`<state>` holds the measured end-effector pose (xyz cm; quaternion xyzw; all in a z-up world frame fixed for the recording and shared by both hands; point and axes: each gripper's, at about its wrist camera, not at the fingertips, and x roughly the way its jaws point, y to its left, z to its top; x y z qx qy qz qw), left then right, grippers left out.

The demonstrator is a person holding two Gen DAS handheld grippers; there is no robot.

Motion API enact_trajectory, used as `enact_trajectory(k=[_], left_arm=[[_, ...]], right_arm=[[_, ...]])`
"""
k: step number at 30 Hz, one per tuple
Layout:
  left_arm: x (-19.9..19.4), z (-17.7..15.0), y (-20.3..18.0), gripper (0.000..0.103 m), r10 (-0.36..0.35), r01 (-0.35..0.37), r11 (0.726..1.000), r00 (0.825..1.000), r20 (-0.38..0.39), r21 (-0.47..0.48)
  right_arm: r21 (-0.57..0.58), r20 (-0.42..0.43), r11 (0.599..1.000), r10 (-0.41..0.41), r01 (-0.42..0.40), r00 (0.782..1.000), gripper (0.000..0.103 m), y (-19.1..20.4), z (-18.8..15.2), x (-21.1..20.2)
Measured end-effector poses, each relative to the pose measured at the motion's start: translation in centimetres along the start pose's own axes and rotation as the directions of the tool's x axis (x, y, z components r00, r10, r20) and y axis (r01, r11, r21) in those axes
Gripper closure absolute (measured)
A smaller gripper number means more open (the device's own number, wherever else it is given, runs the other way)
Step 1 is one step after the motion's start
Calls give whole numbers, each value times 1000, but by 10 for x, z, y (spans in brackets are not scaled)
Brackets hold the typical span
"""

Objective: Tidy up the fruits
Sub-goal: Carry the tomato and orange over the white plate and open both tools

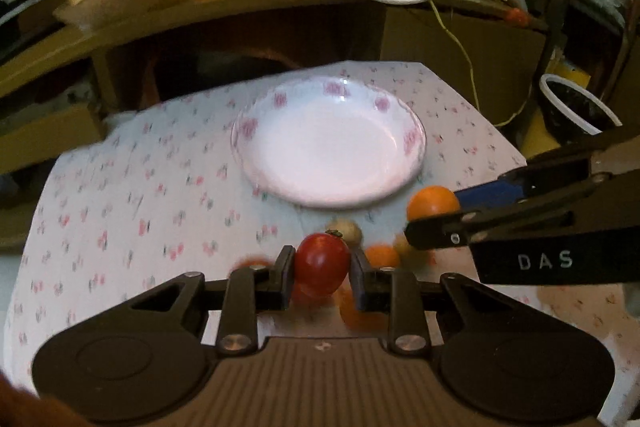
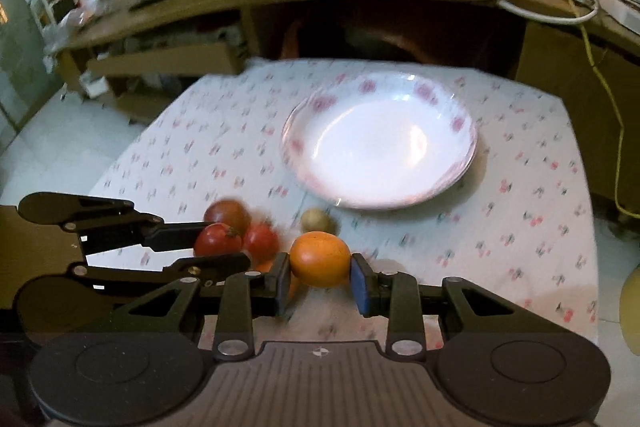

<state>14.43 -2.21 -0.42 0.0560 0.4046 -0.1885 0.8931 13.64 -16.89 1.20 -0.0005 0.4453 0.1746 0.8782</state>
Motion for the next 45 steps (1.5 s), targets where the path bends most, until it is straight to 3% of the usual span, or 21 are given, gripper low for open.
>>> enact_trajectory(k=[10,21,33,45], left_arm=[[33,27,12,69,15,-15,1000,1000,18,-1],[48,34,16,69,21,-21,1000,999,34,3],[37,37,23,68,34,-33,999,998,56,-25],[26,32,23,66,20,-19,999,999,40,-27]], right_arm=[[16,22,998,-67,66,998,71,-19,25,29],[-2,42,998,-68,68,997,70,-29,32,45],[11,81,997,-76,75,994,62,-34,32,40],[16,110,998,-62,61,992,62,-37,26,22]])
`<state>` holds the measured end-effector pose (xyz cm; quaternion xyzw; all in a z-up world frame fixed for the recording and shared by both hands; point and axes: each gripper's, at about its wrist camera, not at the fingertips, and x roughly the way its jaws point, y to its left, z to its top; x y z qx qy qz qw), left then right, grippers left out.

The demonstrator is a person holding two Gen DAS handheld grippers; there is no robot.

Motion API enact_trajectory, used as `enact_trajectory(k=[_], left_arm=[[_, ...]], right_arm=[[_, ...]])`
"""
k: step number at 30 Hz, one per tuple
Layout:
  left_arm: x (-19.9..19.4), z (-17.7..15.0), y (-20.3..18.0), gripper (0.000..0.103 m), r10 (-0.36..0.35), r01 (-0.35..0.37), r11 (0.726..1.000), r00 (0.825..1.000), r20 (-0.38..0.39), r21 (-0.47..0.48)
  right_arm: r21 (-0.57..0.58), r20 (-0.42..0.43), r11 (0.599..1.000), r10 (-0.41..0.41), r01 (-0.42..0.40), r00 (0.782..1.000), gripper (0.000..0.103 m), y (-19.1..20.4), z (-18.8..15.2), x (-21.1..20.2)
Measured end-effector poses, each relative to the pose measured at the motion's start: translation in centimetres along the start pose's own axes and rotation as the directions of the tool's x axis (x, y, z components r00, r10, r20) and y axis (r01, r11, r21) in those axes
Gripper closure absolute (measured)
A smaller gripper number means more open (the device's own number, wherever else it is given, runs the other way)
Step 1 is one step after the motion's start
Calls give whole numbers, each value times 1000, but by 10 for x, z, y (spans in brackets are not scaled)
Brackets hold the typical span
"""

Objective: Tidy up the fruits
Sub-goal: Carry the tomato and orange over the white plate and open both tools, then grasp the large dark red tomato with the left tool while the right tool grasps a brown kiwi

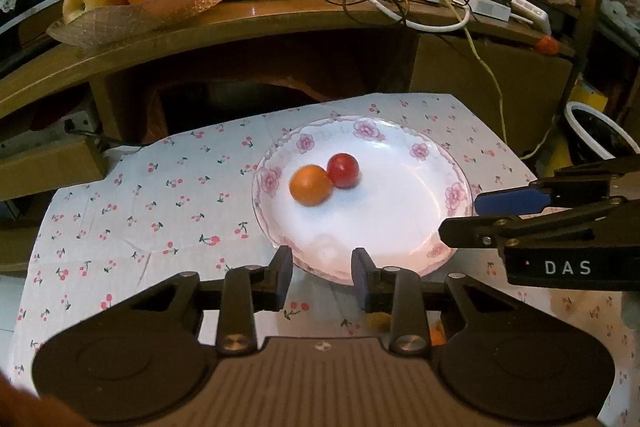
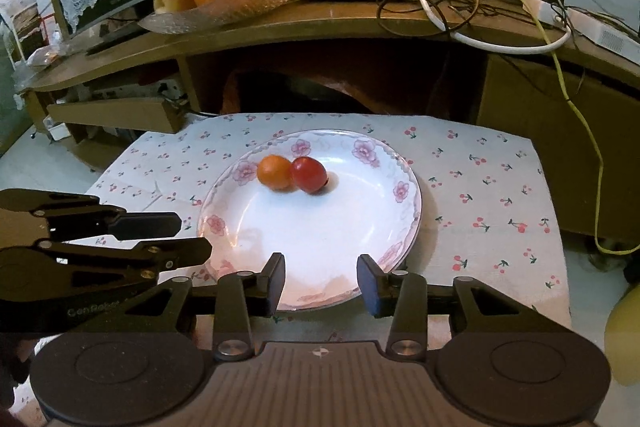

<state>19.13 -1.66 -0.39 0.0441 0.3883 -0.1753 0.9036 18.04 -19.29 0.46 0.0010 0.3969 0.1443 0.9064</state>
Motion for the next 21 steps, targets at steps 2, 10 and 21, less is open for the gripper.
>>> enact_trajectory(k=[2,10,21], left_arm=[[-2,-2,0,65,-6,6,1000,1000,-4,1],[-16,-14,7,65,-12,12,1000,1000,-12,-14],[-42,-37,10,65,-8,8,999,1000,-18,40]], right_arm=[[-3,-5,1000,1,-1,1000,62,-1,-3,-2],[-19,-30,1000,13,-13,999,62,-3,-18,-12],[-84,-65,995,49,-55,997,61,8,-38,-22]])
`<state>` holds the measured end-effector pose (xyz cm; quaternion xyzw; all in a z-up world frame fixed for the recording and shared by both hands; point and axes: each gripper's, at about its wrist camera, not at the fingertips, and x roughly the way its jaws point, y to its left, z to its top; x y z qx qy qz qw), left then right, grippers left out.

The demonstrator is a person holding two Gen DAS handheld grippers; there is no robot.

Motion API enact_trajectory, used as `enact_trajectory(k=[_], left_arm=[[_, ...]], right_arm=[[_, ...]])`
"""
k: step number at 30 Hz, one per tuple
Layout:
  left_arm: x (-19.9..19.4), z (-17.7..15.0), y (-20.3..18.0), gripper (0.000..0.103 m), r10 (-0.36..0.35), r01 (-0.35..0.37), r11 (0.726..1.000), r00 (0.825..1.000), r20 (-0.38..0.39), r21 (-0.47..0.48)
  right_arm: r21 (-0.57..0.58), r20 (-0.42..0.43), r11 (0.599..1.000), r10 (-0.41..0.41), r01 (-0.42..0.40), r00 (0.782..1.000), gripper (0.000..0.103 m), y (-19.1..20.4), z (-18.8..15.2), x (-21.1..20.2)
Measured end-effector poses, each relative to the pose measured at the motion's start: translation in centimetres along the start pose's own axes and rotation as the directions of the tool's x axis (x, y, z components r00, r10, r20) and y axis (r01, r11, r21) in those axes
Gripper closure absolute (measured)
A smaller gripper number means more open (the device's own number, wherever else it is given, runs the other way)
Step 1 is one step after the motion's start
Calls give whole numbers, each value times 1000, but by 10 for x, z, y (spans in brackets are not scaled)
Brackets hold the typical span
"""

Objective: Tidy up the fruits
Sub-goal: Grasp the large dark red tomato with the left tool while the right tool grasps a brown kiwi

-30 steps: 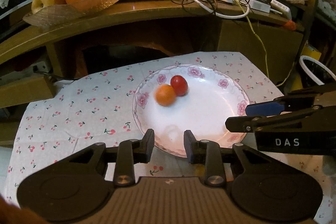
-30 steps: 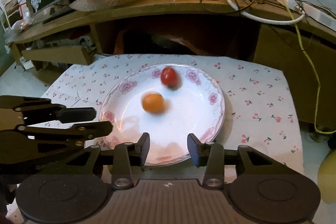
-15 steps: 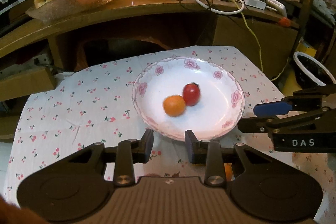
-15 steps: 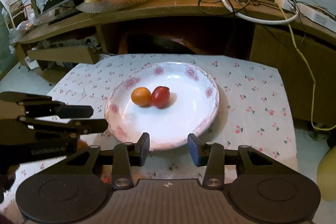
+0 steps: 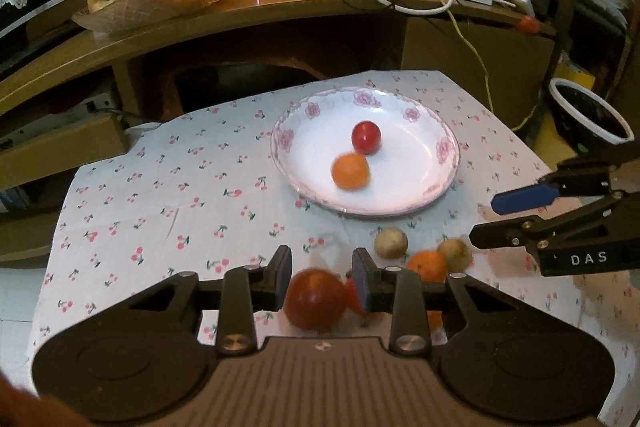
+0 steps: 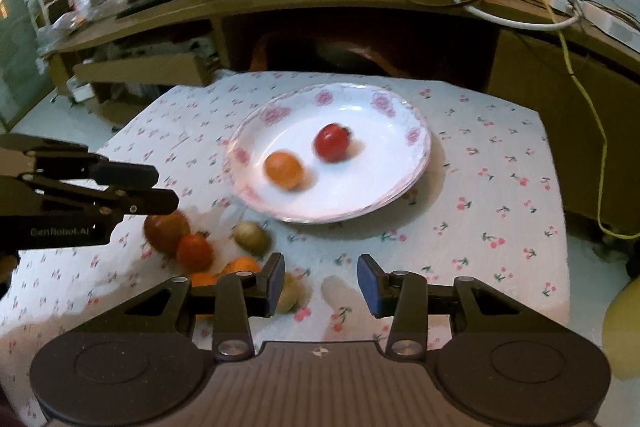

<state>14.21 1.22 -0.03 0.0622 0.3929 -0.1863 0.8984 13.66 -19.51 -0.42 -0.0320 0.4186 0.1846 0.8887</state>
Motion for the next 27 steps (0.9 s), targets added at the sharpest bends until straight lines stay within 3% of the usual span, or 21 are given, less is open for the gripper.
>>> enact_trajectory(k=[8,21,27], left_arm=[[-15,-23,11,62,-9,9,998,1000,-7,54],[17,-25,2,58,-26,33,989,998,-50,144],[28,-22,3,41,-38,45,989,998,-54,141]], right_arm=[[-83,-32,996,15,-17,999,61,13,-6,6],[-128,-92,991,14,-26,996,61,18,-12,21],[-140,-92,990,10,-23,996,57,18,-11,27]])
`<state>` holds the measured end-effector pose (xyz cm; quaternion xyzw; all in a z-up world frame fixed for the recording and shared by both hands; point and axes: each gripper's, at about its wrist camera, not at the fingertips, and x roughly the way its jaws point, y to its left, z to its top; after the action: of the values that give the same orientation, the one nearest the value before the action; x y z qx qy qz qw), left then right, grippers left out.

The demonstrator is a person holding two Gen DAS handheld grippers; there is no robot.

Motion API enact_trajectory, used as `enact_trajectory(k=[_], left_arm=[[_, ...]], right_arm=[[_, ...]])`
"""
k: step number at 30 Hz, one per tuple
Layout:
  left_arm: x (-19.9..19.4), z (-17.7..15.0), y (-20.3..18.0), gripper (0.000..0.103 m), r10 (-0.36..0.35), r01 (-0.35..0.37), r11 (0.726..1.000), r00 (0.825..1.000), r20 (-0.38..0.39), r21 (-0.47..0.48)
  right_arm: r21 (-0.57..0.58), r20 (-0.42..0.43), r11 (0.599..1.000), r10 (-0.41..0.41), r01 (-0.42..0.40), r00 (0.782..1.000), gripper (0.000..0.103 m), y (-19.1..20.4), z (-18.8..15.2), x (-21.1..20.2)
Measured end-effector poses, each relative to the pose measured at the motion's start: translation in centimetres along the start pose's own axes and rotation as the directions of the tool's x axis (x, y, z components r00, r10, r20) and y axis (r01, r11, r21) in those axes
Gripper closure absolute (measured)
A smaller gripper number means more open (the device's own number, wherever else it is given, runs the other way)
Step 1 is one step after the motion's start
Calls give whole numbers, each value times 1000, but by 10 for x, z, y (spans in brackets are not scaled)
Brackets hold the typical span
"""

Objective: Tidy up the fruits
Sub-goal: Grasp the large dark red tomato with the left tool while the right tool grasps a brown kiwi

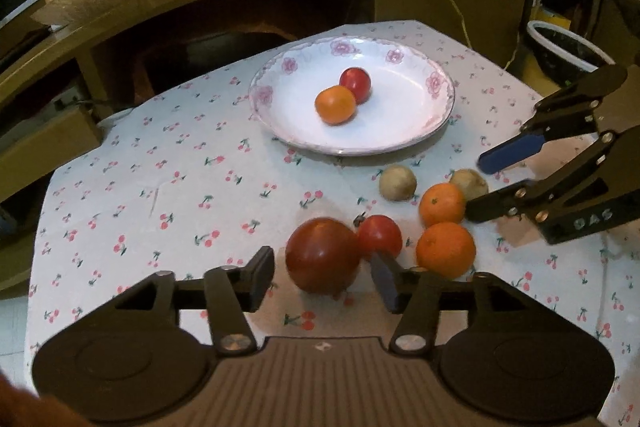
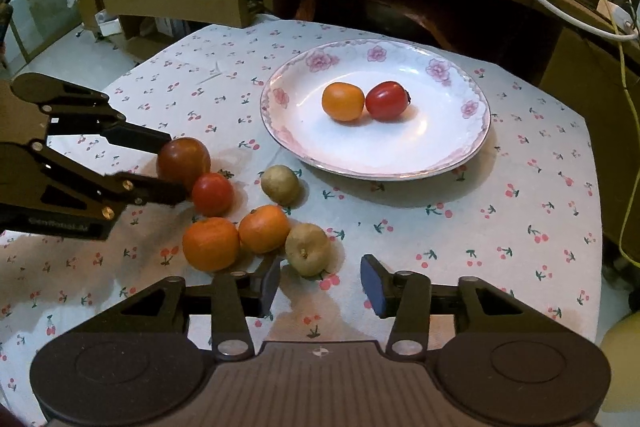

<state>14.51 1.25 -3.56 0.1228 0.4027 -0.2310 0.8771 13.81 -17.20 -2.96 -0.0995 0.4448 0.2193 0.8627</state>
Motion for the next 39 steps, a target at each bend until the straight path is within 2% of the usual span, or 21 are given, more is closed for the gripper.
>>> enact_trajectory(k=[8,12,15,22,27,31,39], left_arm=[[3,7,0,40,-34,35,999,999,14,-2],[1,4,-2,41,-31,31,999,999,4,11],[2,2,-2,41,-25,25,999,1000,-2,20],[14,-4,8,40,-21,20,1000,999,-42,-21],[16,-2,10,41,-23,21,999,999,-41,-42],[16,-2,8,47,-16,14,999,999,-36,-37],[19,2,9,47,-2,0,999,999,-33,-47]], right_arm=[[-32,-11,999,4,-5,1000,56,6,6,9],[-24,-18,1000,-14,14,1000,67,5,7,9],[4,-25,1000,12,-11,1000,77,2,7,7],[0,-27,1000,10,-10,1000,77,4,6,6],[-9,-24,1000,10,-10,1000,77,4,5,6],[-12,-24,1000,8,-8,1000,77,3,5,5],[-5,-28,1000,10,-11,1000,77,3,6,5]])
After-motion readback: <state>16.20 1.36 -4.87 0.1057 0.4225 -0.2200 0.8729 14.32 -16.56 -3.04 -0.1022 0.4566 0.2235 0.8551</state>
